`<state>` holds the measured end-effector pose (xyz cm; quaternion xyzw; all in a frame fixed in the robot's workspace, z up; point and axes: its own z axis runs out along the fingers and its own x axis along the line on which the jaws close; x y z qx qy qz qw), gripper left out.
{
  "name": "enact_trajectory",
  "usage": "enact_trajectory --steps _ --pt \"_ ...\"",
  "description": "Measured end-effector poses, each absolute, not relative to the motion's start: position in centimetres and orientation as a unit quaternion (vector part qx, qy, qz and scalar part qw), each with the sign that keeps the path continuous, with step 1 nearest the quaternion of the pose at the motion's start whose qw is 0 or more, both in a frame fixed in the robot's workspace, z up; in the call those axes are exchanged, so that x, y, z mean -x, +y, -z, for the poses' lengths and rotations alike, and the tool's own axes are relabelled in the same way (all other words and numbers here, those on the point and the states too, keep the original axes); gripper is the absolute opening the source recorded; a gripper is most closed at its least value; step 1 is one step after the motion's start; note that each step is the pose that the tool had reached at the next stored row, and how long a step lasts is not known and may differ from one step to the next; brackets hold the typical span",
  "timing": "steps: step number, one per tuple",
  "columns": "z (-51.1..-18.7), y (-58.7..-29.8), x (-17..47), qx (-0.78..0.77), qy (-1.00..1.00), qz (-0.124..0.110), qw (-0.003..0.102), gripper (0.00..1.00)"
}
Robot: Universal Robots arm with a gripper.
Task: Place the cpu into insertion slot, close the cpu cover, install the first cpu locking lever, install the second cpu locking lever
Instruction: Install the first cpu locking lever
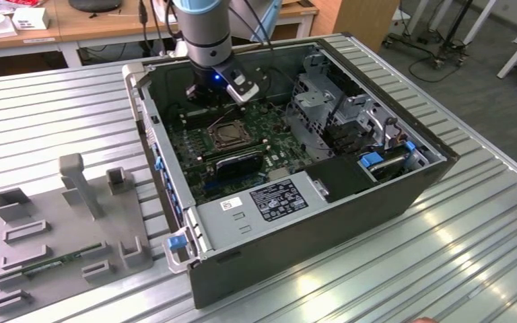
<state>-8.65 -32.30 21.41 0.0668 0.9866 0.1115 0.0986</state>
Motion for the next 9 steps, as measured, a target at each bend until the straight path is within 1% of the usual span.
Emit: enact_trajectory --steps 9 --pt "-20.67 -32.30 8.42 -0.067 0.987 -0.111 0.099 0.11"
